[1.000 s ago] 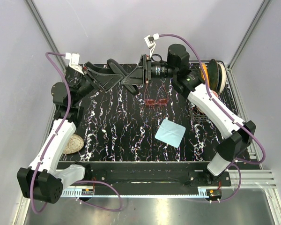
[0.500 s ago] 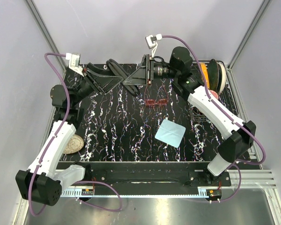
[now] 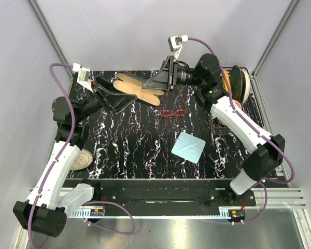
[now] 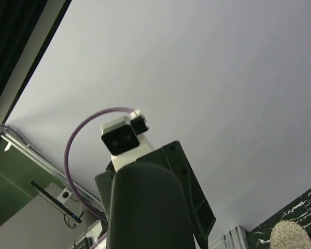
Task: Organize the sunglasses
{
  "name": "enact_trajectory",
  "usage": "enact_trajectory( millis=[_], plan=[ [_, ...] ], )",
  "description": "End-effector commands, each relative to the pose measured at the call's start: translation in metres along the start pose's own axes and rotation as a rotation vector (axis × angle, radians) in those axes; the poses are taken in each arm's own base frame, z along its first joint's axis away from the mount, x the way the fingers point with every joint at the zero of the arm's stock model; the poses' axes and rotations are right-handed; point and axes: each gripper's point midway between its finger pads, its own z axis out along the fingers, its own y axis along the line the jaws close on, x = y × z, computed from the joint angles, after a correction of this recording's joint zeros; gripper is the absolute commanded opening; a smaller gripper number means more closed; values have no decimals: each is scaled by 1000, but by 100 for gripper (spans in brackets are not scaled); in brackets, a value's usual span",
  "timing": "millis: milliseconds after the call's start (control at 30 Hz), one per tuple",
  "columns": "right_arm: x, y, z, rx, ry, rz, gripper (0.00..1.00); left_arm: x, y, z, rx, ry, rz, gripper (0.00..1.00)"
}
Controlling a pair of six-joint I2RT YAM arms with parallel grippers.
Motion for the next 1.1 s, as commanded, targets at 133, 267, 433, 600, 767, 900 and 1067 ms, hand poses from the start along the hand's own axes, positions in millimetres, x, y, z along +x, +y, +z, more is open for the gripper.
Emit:
enact_trajectory(
  millis=[133,267,433,600,767,900,1067],
  plan=[
    [-20,75,-18,-101,-66,-68,0,14,23,-13,-93,53,141,4],
    [-18,62,-17,-76,-59,-46,0,11,22,-13,-104,44,137,22],
    [-14,38,-17,22,-52,-59,0,7,22,-13,-116,30,129,87],
    [-7,15,-18,107,-29,-70,0,5,39,-17,-226,28,135,98],
    [1,-2,-19,135,2,-50,0,5,61,-29,-371,68,206,79],
    [8,-17,-21,176,21,-58,0,21,74,-37,-426,143,160,58],
    [15,-29,-23,188,41,-114,0,44,83,-41,-428,197,97,34]
  ],
)
